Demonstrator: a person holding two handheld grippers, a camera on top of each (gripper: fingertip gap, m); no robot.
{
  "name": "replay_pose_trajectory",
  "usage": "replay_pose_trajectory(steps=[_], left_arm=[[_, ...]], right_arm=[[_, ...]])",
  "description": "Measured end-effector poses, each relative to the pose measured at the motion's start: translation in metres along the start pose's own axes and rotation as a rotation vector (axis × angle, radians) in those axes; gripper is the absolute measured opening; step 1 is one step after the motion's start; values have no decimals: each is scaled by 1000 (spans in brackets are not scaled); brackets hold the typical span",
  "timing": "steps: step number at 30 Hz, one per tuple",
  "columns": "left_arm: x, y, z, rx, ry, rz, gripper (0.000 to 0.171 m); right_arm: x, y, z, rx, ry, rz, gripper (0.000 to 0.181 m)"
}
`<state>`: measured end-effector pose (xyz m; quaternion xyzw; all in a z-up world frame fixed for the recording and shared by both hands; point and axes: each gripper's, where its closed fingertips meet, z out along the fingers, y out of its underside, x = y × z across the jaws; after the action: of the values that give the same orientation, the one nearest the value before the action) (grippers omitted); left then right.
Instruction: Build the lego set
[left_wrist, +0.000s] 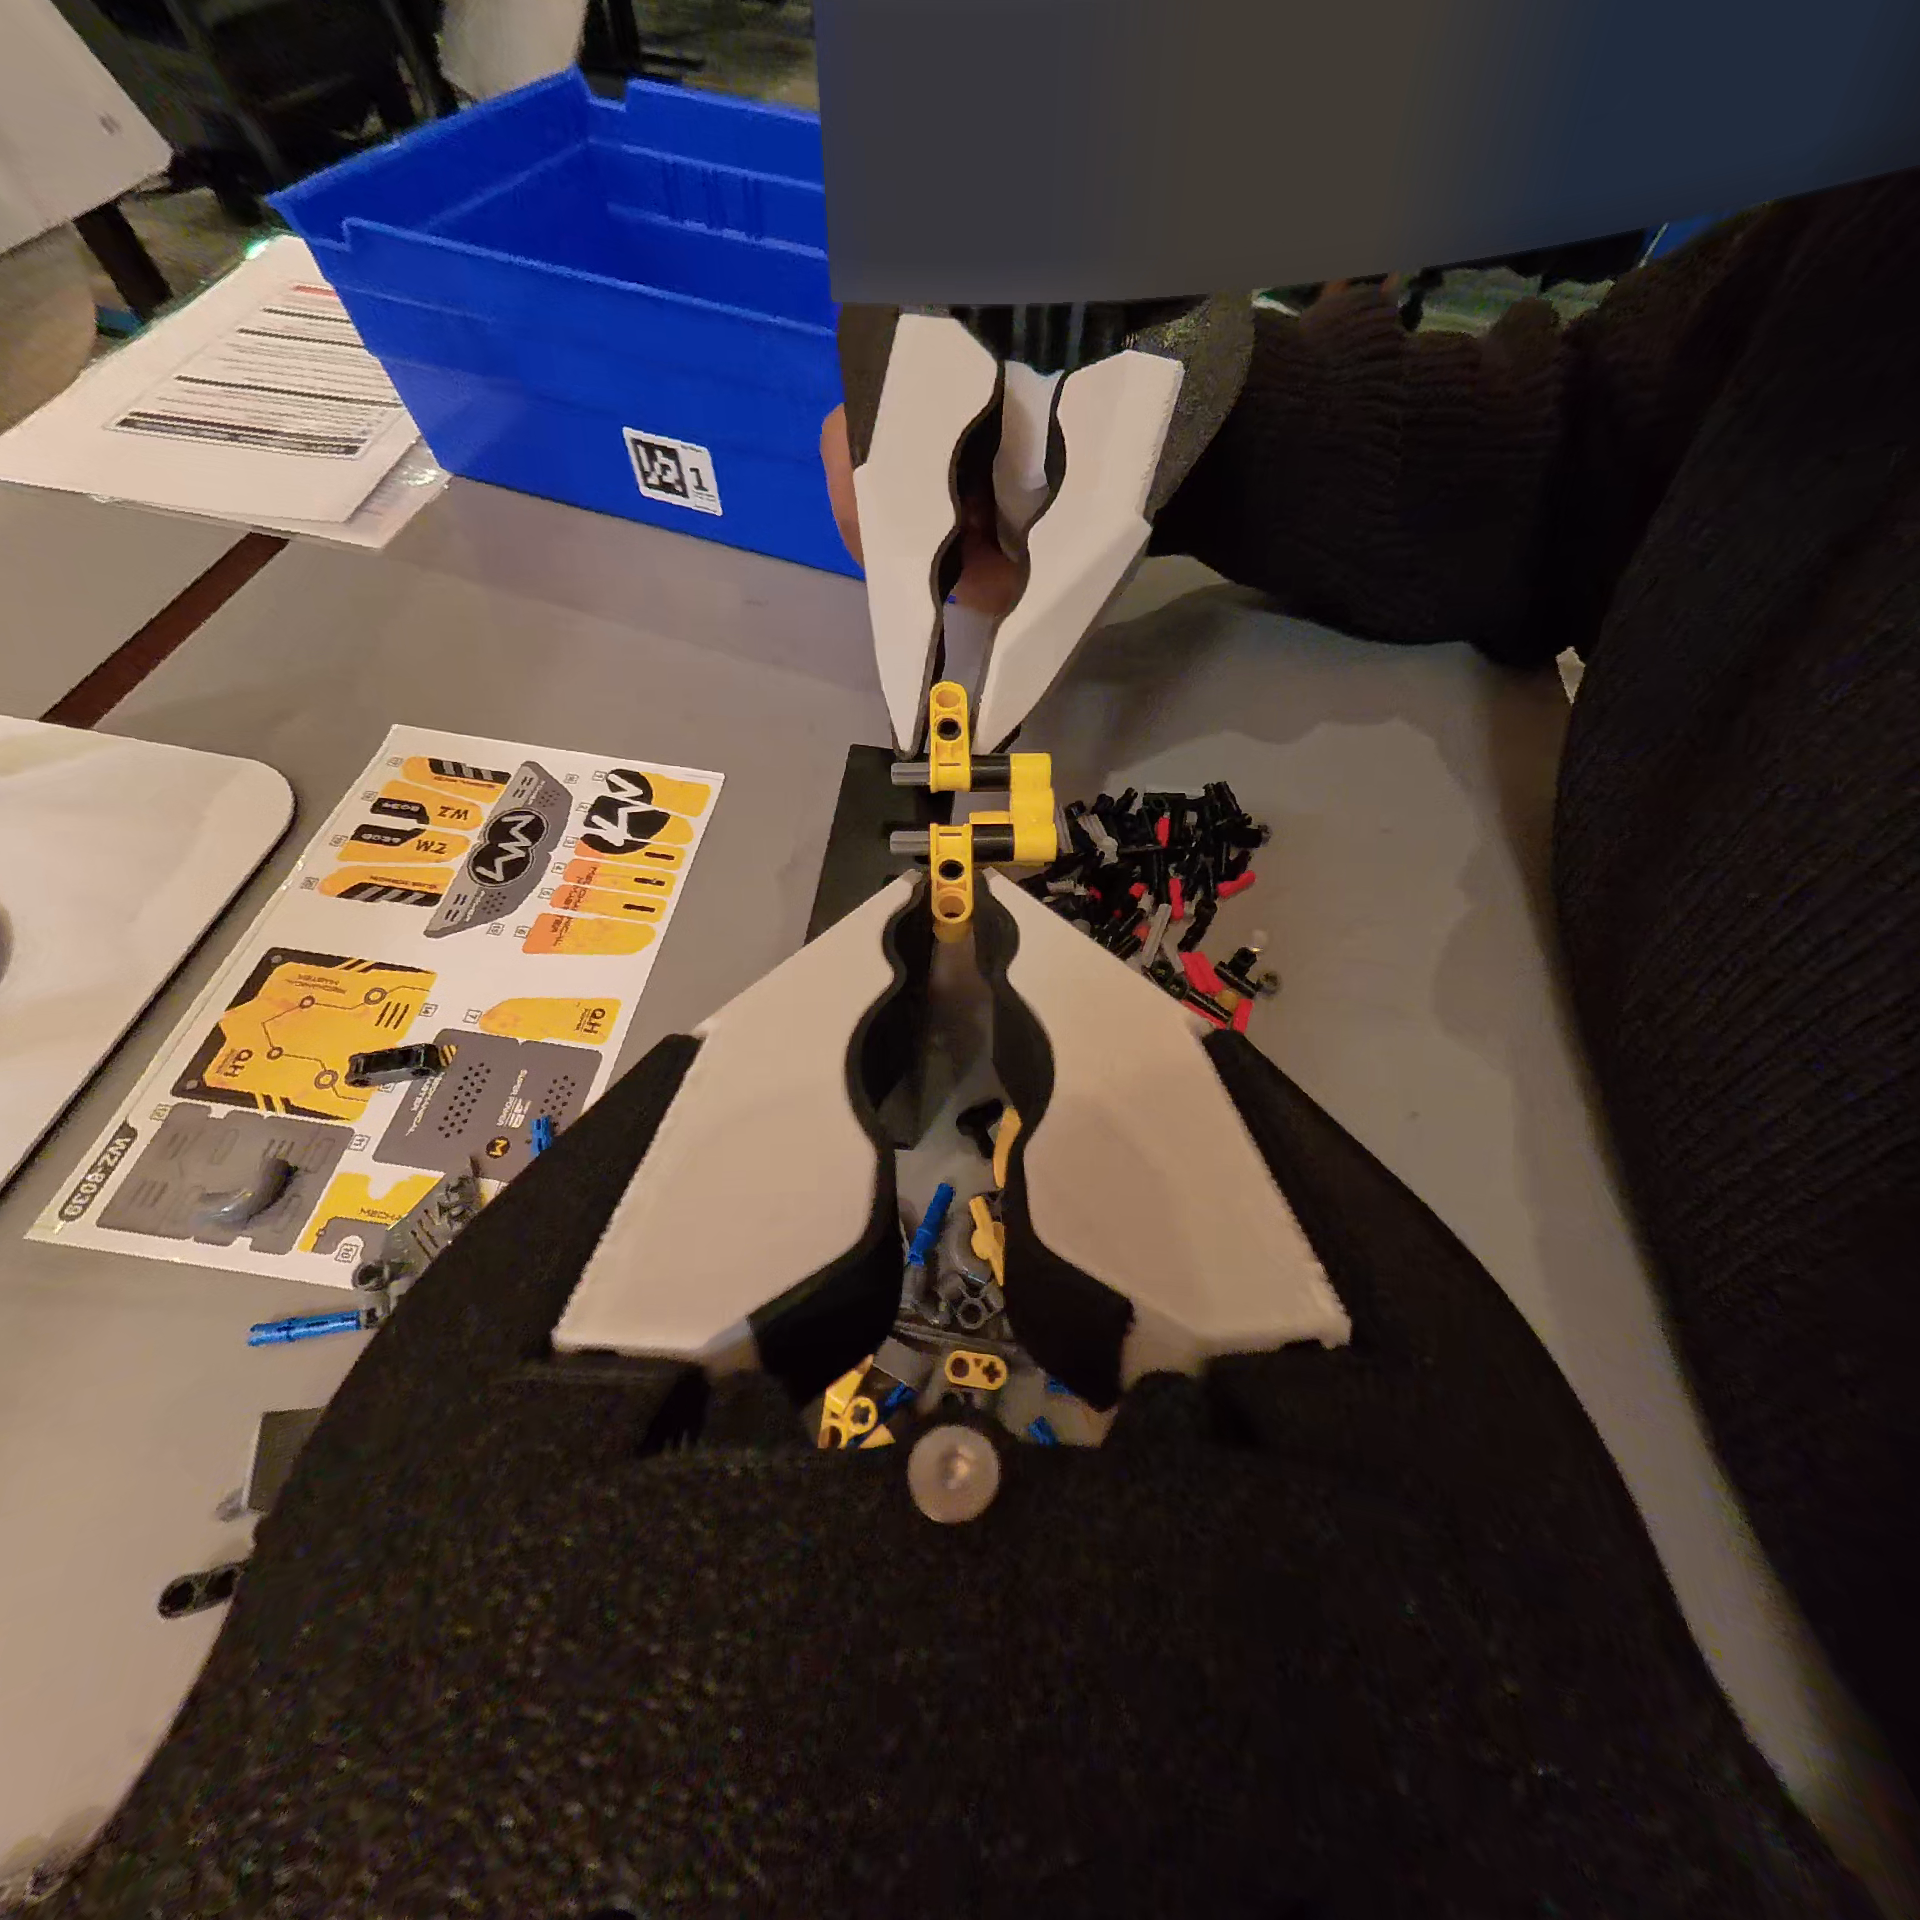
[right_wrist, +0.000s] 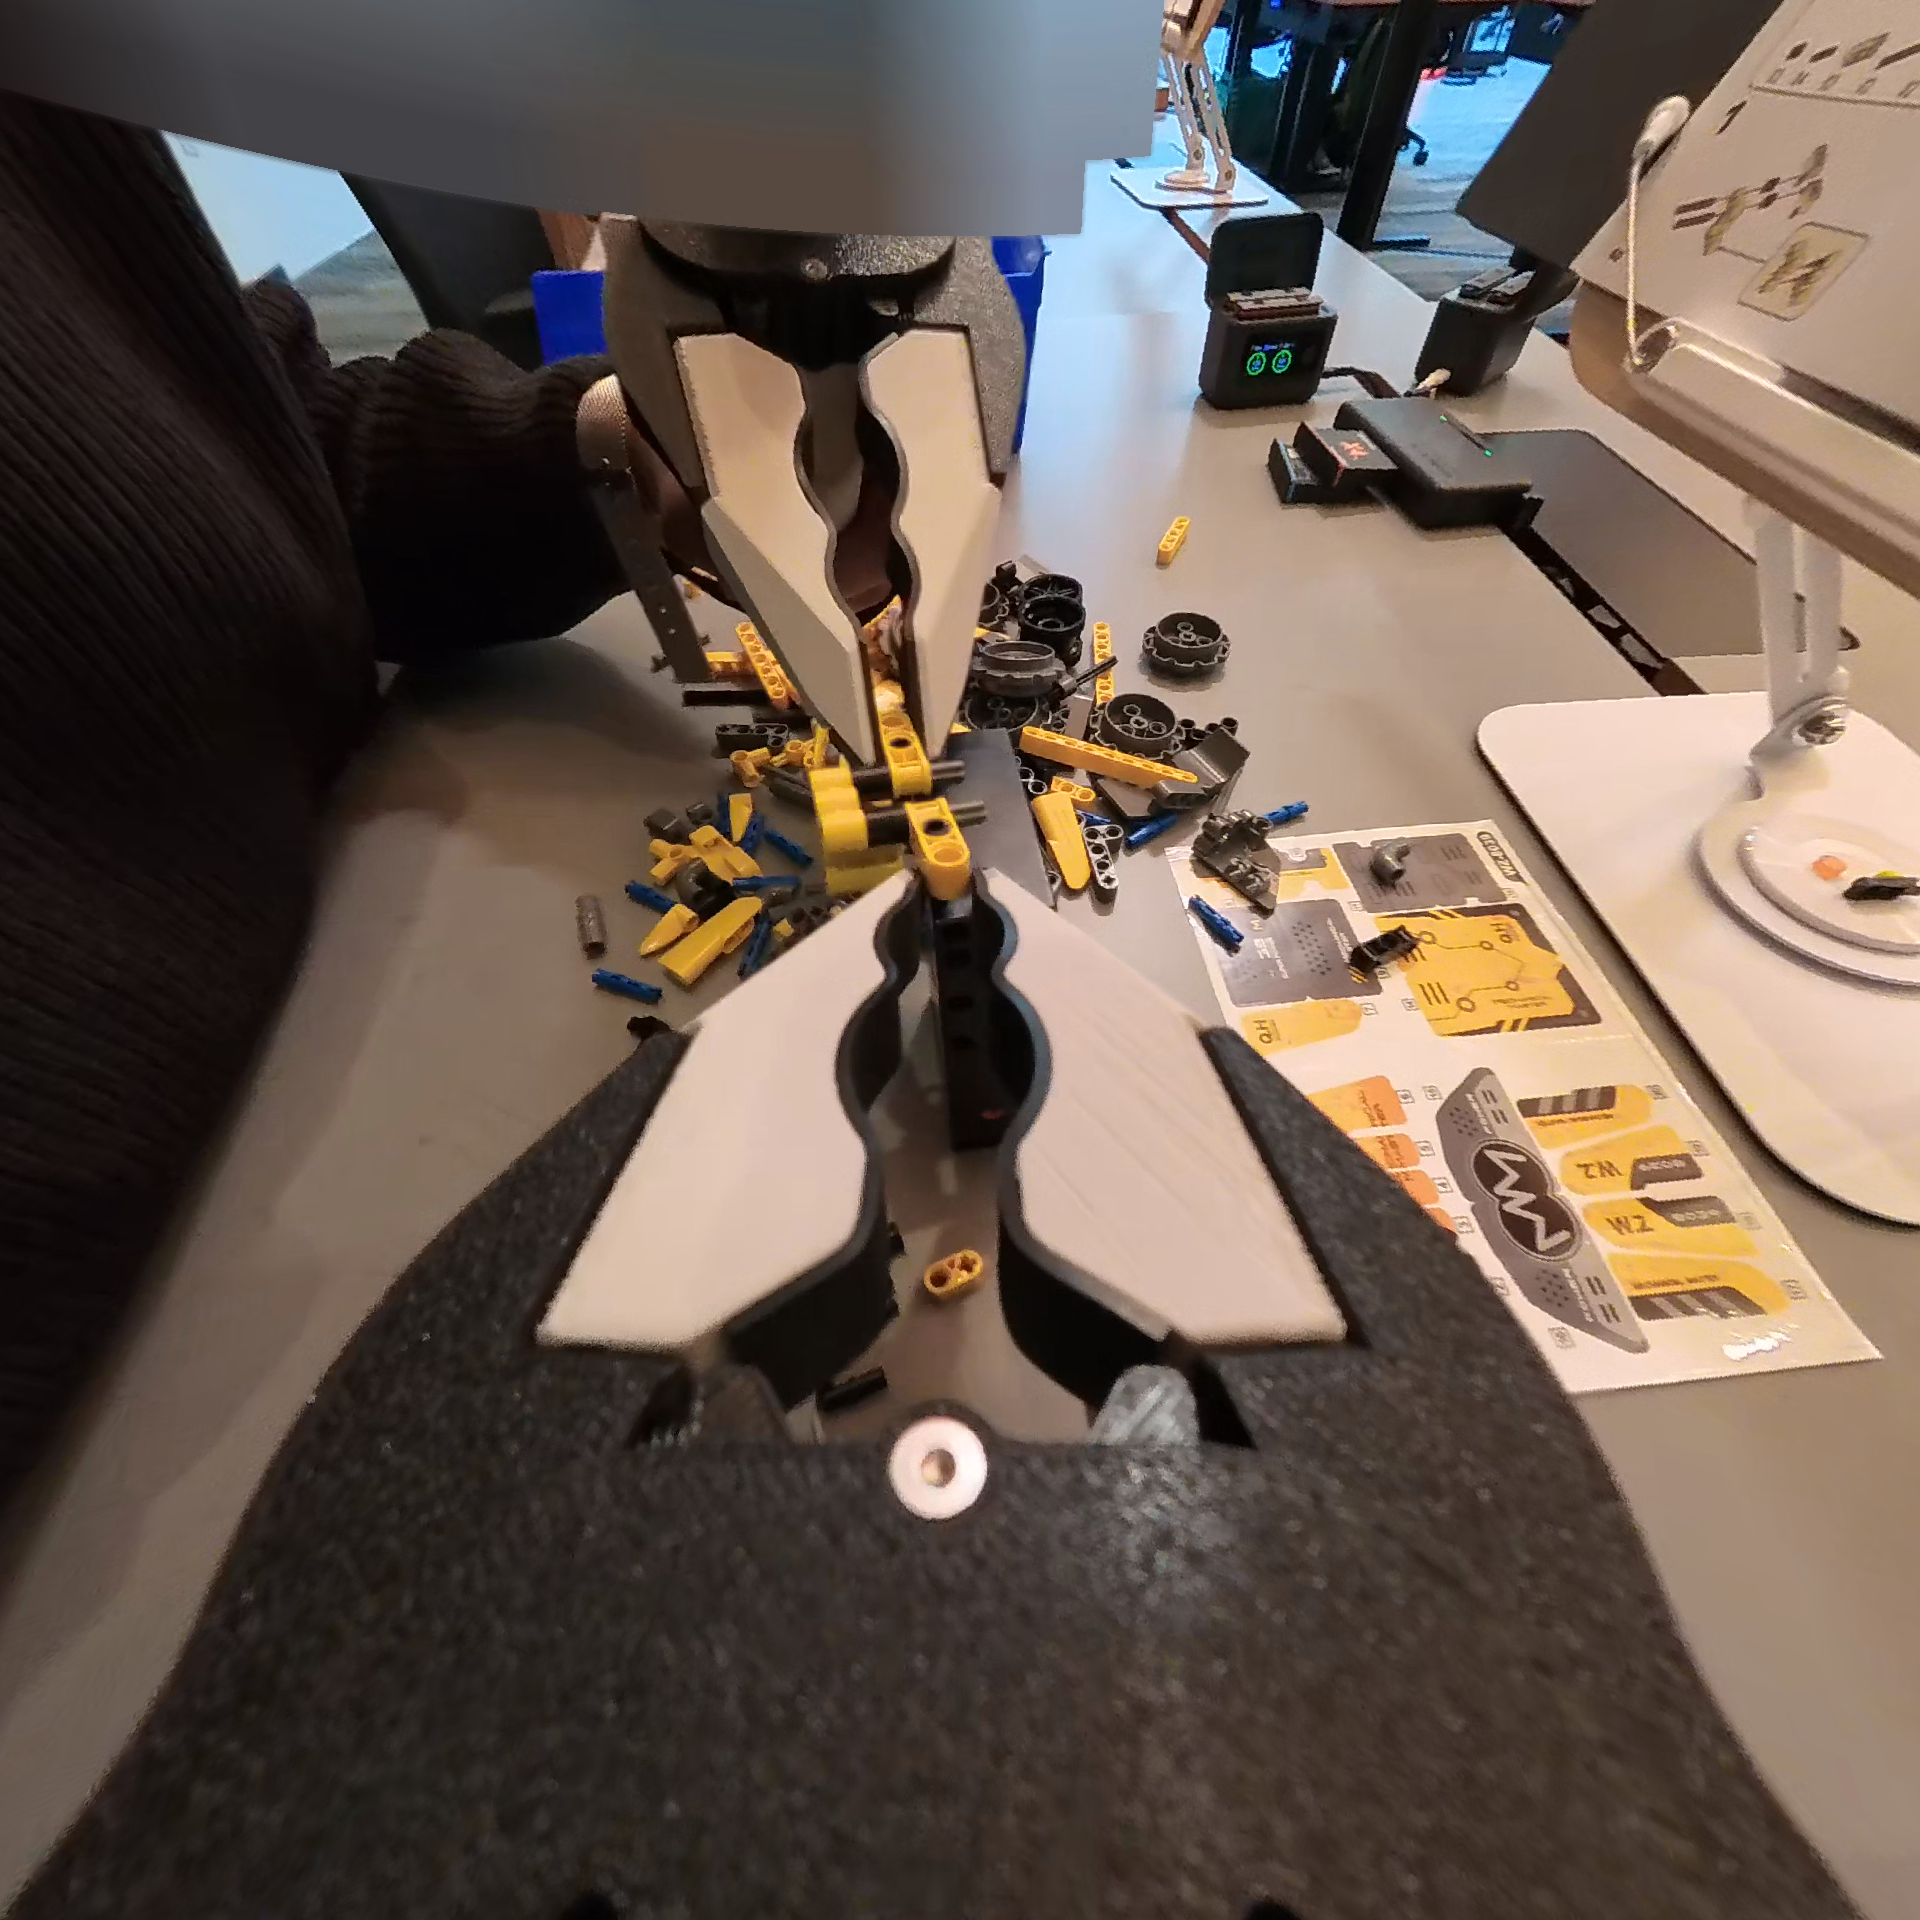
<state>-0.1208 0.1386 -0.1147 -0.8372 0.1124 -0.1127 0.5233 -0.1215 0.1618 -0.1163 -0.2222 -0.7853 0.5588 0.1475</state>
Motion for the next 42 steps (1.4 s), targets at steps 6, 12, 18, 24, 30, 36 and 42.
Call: replay_pose_trajectory(steps=[6,12,18,24,30,36,42], left_arm=[[2,-1,3,-11,23,8,7],[3,-3,3,-11,20,12,7],[2,-2,2,-13,19,12,7],[2,-1,3,-26,21,15,7],[3,-2,3,-29,22,18,7],[4,-2,4,-29,25,20,7],[7,-7,-1,-2,22,10,6]], right_arm=[[1,-3,-5,-13,11,-9,16],[-1,-14,-12,0,30,-36,21],[-7,-14,-9,-67,67,-113,21],[-4,-9,-8,-140,82,-156,20],[-7,-4,-7,-194,65,-183,16],[-6,-1,-7,-187,60,-162,9],[-9,-9,-9,-97,26,-118,8]])
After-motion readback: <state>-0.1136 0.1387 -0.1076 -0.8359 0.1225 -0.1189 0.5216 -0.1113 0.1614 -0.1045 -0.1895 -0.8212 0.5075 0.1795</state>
